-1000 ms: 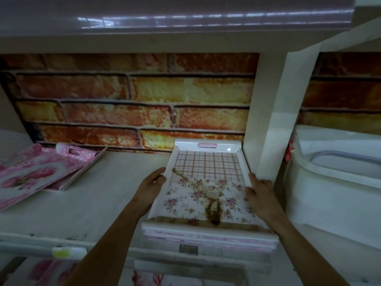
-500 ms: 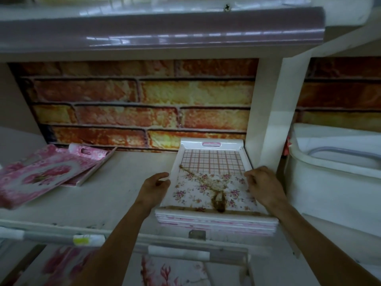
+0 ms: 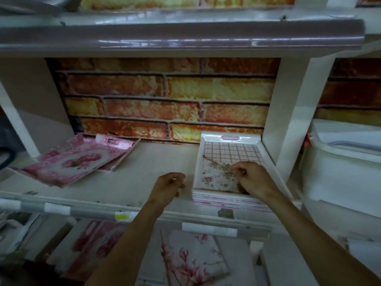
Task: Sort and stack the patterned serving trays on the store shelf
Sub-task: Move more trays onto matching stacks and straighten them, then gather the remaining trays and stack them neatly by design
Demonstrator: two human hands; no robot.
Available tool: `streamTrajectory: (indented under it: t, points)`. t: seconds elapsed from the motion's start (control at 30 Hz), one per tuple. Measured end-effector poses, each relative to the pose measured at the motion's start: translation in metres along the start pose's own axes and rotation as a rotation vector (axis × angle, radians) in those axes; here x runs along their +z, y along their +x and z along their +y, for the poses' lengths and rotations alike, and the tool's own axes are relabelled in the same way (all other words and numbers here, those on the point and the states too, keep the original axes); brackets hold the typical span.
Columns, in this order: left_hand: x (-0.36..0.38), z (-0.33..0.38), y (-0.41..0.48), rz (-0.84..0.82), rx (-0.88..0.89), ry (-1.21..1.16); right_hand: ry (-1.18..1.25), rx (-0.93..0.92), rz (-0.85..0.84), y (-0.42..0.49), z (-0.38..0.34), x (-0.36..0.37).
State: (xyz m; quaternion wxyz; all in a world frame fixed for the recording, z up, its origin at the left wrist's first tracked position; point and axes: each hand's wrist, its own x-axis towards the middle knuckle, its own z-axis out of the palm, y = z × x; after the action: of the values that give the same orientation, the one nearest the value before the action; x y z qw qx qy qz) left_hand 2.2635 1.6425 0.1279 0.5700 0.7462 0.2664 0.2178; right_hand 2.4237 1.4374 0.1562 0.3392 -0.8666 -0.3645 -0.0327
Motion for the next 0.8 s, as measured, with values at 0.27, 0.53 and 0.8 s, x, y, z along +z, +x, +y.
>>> streamTrajectory:
  t: [0.27,0.53,0.8]
  points:
    - [-0.039,-0.010,-0.039,-0.001,-0.001,-0.054,0.002,-0.065,0.000,-0.045,-0.058,0.037]
    - [-0.062,-0.063,-0.075,0.009,-0.052,-0.087,0.031,-0.138,-0.049,-0.087,-0.091,0.087]
    - [-0.068,-0.114,-0.090,-0.052,-0.189,0.008,0.041,-0.015,-0.272,-0.122,-0.056,0.148]
